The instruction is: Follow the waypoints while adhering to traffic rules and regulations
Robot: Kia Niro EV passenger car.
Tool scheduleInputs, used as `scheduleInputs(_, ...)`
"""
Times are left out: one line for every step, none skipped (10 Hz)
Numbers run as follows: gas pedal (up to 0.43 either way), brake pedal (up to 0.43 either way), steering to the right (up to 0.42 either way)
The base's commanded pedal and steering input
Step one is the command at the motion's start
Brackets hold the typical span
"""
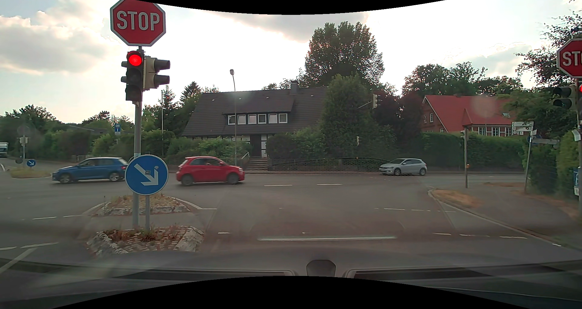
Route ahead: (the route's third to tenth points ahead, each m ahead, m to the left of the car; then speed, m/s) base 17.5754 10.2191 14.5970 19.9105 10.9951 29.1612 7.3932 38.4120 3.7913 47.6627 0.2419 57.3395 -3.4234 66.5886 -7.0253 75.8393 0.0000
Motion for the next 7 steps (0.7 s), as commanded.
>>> scheduleInputs(0.000,0.250,-0.005)
scheduleInputs(0.000,0.250,-0.005)
scheduleInputs(0.000,0.250,-0.005)
scheduleInputs(0.000,0.250,-0.005)
scheduleInputs(0.000,0.250,-0.005)
scheduleInputs(0.000,0.250,-0.005)
scheduleInputs(0.000,0.250,-0.005)
